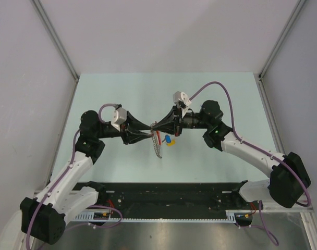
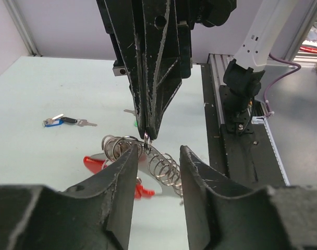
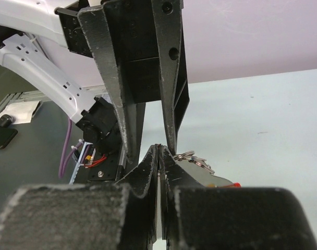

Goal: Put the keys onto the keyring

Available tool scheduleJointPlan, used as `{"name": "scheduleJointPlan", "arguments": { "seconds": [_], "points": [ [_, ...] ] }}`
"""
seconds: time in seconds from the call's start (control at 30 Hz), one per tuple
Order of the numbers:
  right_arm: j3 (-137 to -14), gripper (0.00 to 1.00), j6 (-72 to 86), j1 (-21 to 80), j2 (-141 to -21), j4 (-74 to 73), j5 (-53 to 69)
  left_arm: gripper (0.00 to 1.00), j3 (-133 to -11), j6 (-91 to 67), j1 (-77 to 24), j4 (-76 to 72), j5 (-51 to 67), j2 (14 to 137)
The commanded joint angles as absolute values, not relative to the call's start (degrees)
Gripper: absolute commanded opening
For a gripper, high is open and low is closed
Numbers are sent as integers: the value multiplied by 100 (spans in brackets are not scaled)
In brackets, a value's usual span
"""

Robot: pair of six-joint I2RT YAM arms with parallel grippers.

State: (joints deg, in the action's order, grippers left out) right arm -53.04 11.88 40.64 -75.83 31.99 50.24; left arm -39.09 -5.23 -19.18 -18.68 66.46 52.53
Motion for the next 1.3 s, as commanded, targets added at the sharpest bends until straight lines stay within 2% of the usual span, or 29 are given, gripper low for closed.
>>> {"name": "scheduleJointPlan", "arguments": {
  "seconds": [0.0, 0.3, 0.57, 0.67, 0.8, 0.87, 0.9, 1.0, 1.07, 1.1, 1.17, 1.2, 1.27],
  "points": [
    [-5326, 0, 1143, 4104, -7646, 3586, 5133, 36, -3920, -633, -1942, -2100, 6856, 5273],
    [-5326, 0, 1134, 4122, -7673, 3604, 5106, 18, -3946, -659, -1942, -2066, 6803, 5317],
    [-5326, 0, 1151, 4131, -7646, 3621, 5089, 17, -4008, -615, -1951, -1899, 6759, 5431],
    [-5326, 0, 1143, 4122, -7646, 3612, 5080, 13, -4043, -571, -1951, -1785, 6724, 5440],
    [-5326, 0, 1099, 4140, -7612, 3525, 5036, 0, -4131, -325, -1960, -1434, 6531, 5370],
    [-5326, 0, 1072, 4140, -7594, 3472, 4940, 0, -4140, -264, -1960, -1345, 6416, 5318],
    [-5326, 10, 1046, 4140, -7568, 3393, 4887, 0, -4148, -229, -1960, -1258, 6355, 5239],
    [-5317, 20, 941, 4140, -7488, 3139, 4493, 0, -4210, -18, -1969, -846, 6004, 5124],
    [-5317, 30, 906, 4140, -7357, 2954, 4002, 0, -4262, 148, -1969, -634, 5610, 5071],
    [-5317, 41, 853, 4157, -7296, 2744, 3834, 0, -4280, 176, -1969, -415, 5477, 5045],
    [-5317, 51, 730, 4244, -7129, 2506, 3186, 0, -4376, 211, -1969, -159, 5144, 5001],
    [-5300, 63, 625, 4315, -7067, 2270, 2973, 0, -4412, 211, -1969, -45, 5002, 4992],
    [-5212, 74, 370, 4587, -6918, 2171, 2281, 0, -4473, 132, -1978, 237, 4800, 4913]
  ]
}}
